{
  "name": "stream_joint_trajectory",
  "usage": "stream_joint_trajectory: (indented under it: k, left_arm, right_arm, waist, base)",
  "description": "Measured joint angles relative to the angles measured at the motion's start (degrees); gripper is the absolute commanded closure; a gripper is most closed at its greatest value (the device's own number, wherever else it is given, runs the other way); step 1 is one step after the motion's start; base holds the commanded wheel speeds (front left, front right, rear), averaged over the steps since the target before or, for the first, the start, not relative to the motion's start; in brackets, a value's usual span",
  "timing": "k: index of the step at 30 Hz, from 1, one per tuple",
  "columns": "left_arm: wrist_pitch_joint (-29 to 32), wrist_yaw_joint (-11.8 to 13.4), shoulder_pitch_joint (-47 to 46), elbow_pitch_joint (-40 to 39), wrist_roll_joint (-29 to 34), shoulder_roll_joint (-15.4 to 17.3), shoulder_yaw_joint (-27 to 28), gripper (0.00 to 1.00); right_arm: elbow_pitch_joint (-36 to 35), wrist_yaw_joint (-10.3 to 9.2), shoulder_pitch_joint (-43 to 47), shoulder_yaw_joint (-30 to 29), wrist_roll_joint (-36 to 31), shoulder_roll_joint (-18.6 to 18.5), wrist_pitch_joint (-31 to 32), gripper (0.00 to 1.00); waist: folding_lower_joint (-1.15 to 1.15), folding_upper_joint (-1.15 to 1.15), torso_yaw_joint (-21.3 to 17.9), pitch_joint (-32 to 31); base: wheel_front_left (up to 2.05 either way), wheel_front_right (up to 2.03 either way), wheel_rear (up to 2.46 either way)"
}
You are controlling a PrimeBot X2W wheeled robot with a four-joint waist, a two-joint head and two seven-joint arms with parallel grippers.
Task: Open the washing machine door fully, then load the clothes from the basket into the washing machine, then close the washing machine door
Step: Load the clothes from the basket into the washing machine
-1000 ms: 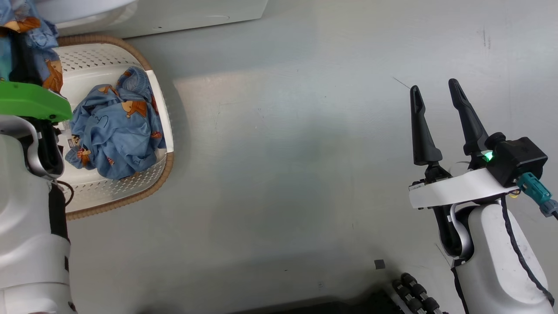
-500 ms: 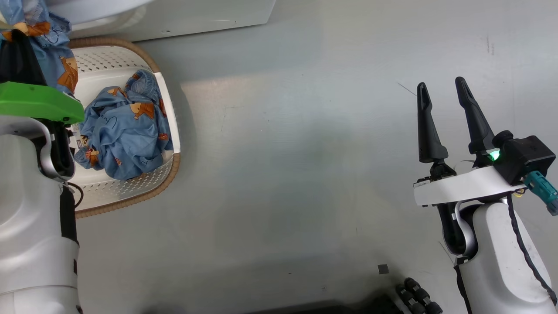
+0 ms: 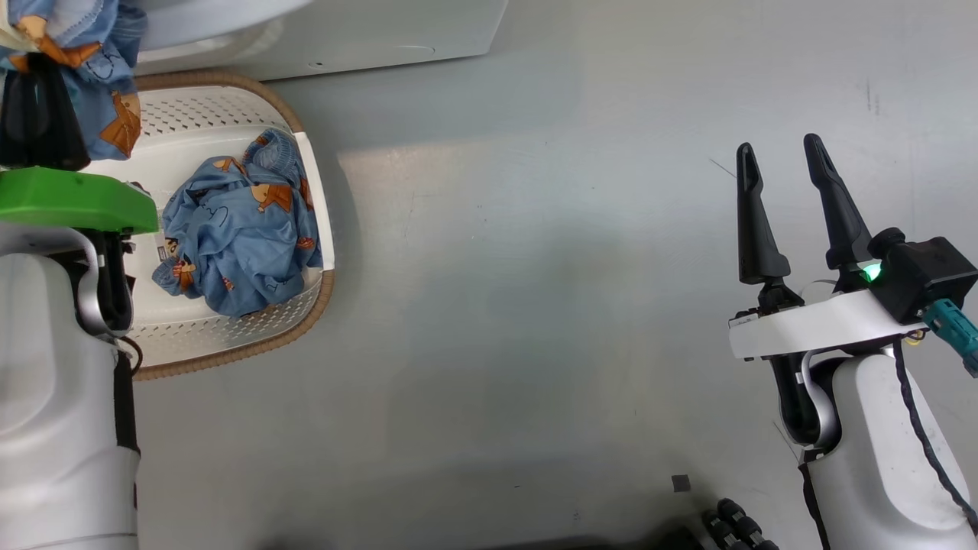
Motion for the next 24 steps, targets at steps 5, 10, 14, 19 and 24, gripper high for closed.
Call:
stream_joint_trajectory:
  k: [5, 10, 14, 19, 24]
  left_arm:
    - [-0.1, 0.0, 0.2, -4.9, 0.6, 0.1, 0.0, 1.00]
    - [-0.1, 0.0, 0.2, -9.0, 1.0, 0.2, 0.1, 1.00]
    - [-0.2, 0.0, 0.1, -10.8, 1.6, 0.5, 0.1, 1.00]
    - [-0.2, 0.0, -0.6, -11.0, 2.0, 1.5, 0.1, 1.00]
    - [0.3, 0.0, -3.1, -10.3, 2.2, 3.1, -0.3, 1.00]
  right_arm:
    - [0.1, 0.00, 0.0, -0.1, 0.0, 0.0, 0.0, 0.00]
    - [0.2, 0.00, 0.0, -0.1, 0.0, 0.0, 0.0, 0.00]
    - [0.2, 0.00, 0.0, 0.0, 0.2, 0.0, 0.0, 0.00]
    - [0.2, 0.00, 0.0, 0.2, 0.5, 0.0, 0.0, 0.00]
    - [0.2, 0.00, 0.0, 0.7, 0.8, 0.0, 0.0, 0.00]
  waist:
    - [0.00, 0.00, 0.5, -0.6]
    - [0.00, 0.00, 0.8, -1.1]
    - [0.00, 0.00, 0.9, -1.3]
    - [0.00, 0.00, 0.9, -1.5]
    - [0.00, 0.00, 0.5, -1.5]
  base:
    - [0.00, 0.00, 0.00]
    - [0.00, 0.00, 0.00]
    - [0.00, 0.00, 0.00]
    - [0.00, 0.00, 0.00]
    - [0.00, 0.00, 0.00]
